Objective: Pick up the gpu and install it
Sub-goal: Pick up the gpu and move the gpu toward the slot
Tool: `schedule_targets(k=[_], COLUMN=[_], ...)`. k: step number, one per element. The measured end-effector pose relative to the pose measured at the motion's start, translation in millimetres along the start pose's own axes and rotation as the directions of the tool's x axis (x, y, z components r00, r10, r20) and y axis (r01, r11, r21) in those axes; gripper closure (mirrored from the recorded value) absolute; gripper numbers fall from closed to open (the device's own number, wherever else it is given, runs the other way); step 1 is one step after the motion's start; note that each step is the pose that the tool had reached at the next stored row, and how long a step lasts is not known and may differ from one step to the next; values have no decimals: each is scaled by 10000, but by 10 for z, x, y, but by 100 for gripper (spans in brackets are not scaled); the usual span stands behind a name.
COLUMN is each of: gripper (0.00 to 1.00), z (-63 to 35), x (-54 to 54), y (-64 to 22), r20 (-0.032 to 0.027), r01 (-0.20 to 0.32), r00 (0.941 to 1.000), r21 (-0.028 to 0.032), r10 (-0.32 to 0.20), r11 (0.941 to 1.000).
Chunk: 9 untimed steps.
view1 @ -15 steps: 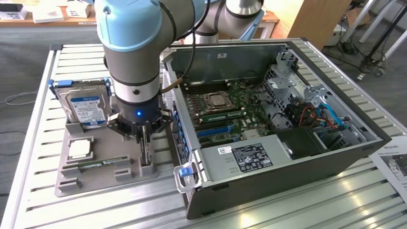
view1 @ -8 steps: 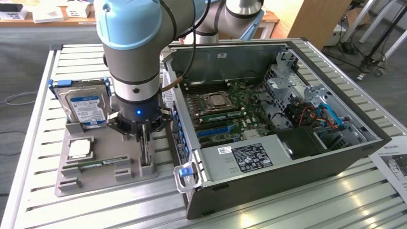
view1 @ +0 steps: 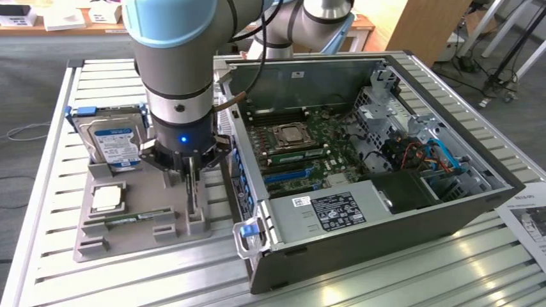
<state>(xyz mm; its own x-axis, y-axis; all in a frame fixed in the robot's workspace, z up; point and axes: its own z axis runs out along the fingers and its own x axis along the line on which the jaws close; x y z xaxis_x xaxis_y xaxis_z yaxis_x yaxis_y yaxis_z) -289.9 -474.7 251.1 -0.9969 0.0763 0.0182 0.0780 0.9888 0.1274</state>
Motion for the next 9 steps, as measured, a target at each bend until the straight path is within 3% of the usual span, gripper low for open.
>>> schedule_targets(k=[9], gripper=[73], z=[-346], x=[29], y=[42], r20=[-7], r01=[24], r00=[10000], r21=[-49], r10=[-24], r11=[10000])
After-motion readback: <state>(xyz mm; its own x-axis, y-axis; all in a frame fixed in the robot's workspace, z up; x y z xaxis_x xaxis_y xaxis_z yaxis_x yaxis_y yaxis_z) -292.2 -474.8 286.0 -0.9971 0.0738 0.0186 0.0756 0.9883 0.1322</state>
